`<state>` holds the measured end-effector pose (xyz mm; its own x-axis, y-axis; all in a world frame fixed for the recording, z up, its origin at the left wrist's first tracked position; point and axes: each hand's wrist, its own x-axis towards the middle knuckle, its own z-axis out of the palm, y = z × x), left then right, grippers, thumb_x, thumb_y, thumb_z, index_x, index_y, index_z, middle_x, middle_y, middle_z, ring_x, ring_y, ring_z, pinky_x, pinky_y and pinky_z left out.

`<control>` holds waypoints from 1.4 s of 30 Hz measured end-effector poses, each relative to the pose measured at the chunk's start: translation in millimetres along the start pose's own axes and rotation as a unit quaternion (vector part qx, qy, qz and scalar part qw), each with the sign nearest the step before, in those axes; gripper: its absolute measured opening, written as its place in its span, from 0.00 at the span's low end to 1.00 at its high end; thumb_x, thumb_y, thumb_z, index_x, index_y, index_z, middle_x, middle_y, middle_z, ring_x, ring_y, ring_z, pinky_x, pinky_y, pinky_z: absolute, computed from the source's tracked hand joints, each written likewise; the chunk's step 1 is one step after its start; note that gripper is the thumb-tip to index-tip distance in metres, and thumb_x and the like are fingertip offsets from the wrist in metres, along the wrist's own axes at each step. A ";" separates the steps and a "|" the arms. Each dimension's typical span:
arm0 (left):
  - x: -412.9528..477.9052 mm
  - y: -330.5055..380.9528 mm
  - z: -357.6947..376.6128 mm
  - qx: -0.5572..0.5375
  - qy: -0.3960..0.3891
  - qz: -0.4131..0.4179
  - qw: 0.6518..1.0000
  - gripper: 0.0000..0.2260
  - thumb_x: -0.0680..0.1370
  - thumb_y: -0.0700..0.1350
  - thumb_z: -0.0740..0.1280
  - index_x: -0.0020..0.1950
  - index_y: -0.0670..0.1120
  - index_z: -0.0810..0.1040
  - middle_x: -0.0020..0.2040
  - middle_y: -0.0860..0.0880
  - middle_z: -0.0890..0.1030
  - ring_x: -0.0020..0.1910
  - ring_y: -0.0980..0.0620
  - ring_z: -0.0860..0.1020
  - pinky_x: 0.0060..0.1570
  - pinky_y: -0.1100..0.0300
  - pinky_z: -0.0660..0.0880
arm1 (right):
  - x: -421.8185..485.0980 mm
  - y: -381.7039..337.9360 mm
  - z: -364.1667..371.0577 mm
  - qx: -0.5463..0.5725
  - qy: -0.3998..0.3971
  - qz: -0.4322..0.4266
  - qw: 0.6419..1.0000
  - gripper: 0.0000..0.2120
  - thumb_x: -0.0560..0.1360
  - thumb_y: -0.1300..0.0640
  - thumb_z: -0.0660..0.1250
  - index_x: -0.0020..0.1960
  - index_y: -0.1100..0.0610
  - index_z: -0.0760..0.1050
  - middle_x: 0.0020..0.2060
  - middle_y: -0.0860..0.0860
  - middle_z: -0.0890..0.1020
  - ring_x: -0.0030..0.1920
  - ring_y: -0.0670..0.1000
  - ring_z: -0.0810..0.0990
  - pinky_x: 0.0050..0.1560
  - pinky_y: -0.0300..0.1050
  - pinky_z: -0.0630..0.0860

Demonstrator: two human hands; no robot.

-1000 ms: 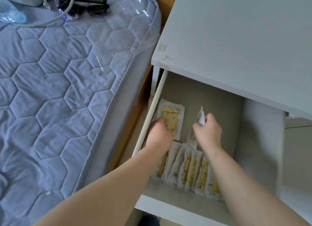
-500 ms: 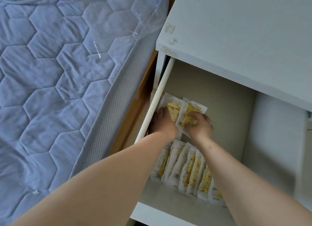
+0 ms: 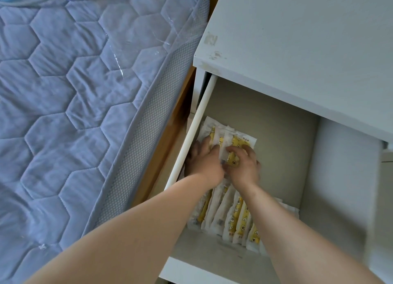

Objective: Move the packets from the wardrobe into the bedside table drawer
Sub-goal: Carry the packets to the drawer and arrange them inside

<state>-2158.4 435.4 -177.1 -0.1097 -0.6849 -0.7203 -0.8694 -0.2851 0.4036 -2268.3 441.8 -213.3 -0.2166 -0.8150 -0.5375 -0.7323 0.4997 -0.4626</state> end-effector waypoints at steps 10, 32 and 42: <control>-20.3 5.8 -18.0 -0.123 0.009 -0.008 0.992 0.29 0.79 0.36 0.56 0.78 0.50 0.51 0.78 0.53 0.47 0.77 0.51 0.46 0.75 0.54 0.52 | -29.3 -31.3 -7.6 0.102 0.036 -0.019 0.994 0.19 0.75 0.62 0.66 0.64 0.49 0.74 0.73 0.52 0.63 0.72 0.55 0.59 0.69 0.45 0.59; -260.9 10.6 -213.7 -0.493 0.275 0.065 0.823 0.12 0.79 0.40 0.58 0.60 0.48 0.74 0.49 0.52 0.78 0.50 0.50 0.78 0.49 0.55 0.76 | -247.0 -234.6 -141.0 0.414 0.094 -0.070 0.903 0.07 0.77 0.60 0.63 0.52 0.50 0.73 0.47 0.41 0.75 0.48 0.40 0.74 0.47 0.36 0.67; -361.5 76.0 -169.2 -0.454 0.115 0.148 0.871 0.08 0.79 0.39 0.60 0.53 0.49 0.75 0.42 0.52 0.78 0.48 0.50 0.79 0.52 0.53 0.77 | -370.5 -182.2 -192.5 0.494 0.230 0.016 0.838 0.08 0.77 0.60 0.63 0.55 0.54 0.74 0.48 0.45 0.77 0.49 0.45 0.75 0.46 0.38 0.69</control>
<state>-2103.2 547.9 209.4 -0.0731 -0.9050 -0.4191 -0.0683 -0.4147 0.9074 -2178.8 596.2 205.9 -0.6192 -0.7093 -0.3369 0.1217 0.3372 -0.9335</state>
